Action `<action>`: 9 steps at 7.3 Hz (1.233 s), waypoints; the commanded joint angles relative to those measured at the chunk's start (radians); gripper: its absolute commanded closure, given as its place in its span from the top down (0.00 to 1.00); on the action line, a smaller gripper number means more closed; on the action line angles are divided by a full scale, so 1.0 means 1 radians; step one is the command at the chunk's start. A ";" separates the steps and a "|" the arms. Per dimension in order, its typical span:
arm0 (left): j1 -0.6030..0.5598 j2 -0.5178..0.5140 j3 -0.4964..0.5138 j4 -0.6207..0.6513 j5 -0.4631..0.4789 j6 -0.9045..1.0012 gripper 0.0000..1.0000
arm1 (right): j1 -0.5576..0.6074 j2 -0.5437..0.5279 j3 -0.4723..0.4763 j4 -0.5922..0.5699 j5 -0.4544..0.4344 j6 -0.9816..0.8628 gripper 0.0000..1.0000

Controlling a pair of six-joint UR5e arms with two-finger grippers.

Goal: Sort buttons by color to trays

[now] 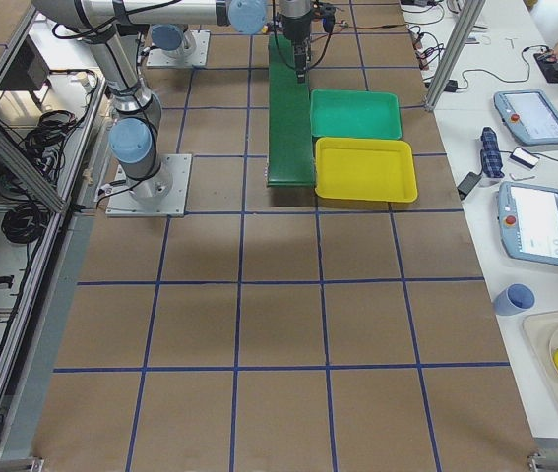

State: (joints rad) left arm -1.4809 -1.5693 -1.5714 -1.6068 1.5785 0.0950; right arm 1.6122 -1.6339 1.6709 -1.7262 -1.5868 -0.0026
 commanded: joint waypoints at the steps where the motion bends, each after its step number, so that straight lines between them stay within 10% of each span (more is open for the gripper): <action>1: 0.110 -0.040 0.008 0.039 0.000 0.002 1.00 | 0.000 0.000 0.006 0.001 0.002 0.000 1.00; 9: 0.393 -0.312 -0.009 0.387 0.017 0.244 1.00 | 0.000 0.000 0.012 -0.004 0.007 -0.013 1.00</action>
State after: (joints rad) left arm -1.1131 -1.8238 -1.5786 -1.2765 1.5926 0.3157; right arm 1.6122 -1.6336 1.6823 -1.7315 -1.5804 -0.0147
